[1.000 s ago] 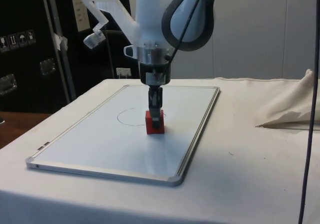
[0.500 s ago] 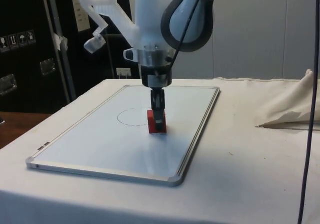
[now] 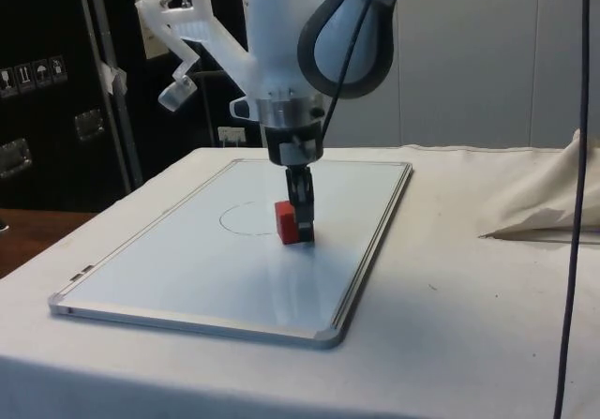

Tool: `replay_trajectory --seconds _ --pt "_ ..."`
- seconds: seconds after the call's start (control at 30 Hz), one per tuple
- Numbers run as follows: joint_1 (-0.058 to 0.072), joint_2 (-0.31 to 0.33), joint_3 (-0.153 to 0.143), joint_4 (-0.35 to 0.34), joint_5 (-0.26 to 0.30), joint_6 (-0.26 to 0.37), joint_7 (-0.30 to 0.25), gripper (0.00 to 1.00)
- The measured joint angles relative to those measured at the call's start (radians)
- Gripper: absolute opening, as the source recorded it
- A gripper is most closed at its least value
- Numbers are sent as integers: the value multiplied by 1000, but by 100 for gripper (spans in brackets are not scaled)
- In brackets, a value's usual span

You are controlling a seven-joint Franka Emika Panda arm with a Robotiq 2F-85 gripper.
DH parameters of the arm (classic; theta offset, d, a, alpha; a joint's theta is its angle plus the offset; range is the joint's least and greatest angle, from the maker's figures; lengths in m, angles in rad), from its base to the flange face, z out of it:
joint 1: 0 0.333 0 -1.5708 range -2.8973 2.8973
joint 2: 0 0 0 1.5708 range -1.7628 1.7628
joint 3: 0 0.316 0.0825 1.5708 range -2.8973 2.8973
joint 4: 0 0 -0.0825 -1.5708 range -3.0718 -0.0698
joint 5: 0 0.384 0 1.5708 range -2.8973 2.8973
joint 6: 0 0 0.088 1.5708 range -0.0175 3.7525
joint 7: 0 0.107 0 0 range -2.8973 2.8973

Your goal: Push the cube into the marked area.

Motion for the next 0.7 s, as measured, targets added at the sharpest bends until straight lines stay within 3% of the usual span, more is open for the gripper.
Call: replay_trajectory --seconds 0.43,0.7 --pt "0 14 -36 40 -102 -74 2 0" --pt "0 41 -56 77 -151 -85 6 0"
